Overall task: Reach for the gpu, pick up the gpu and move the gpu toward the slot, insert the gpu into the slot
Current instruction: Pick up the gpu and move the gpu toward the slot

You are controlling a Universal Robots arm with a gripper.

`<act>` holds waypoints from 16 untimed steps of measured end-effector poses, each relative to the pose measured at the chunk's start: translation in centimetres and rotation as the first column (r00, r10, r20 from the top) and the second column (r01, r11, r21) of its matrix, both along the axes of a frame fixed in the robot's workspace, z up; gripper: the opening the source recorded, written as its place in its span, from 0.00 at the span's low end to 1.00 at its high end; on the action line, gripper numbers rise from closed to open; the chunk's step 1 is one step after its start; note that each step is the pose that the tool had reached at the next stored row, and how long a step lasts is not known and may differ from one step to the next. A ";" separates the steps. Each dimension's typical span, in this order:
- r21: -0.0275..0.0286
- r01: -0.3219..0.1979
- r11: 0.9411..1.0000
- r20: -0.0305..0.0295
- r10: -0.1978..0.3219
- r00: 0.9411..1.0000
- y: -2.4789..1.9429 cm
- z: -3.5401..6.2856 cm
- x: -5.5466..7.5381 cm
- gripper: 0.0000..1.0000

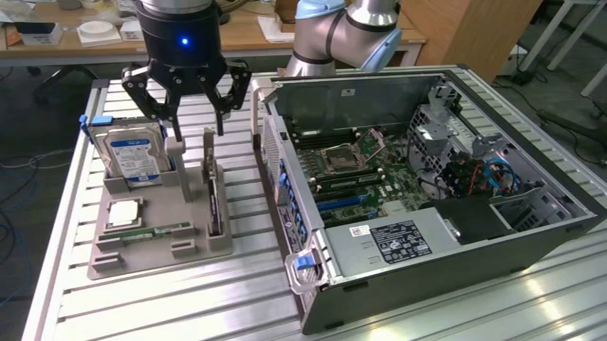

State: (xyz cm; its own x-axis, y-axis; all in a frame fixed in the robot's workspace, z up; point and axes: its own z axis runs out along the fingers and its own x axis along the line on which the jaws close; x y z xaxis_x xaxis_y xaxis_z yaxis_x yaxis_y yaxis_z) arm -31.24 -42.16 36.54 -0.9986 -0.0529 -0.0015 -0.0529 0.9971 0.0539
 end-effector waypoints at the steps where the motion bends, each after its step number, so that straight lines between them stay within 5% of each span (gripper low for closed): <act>1: 0.000 0.000 1.000 0.000 0.000 1.000 -0.04 -0.04 0.0 0.59; 16: 0.001 0.000 1.000 -0.003 0.000 1.000 -0.47 -0.93 0.0 0.59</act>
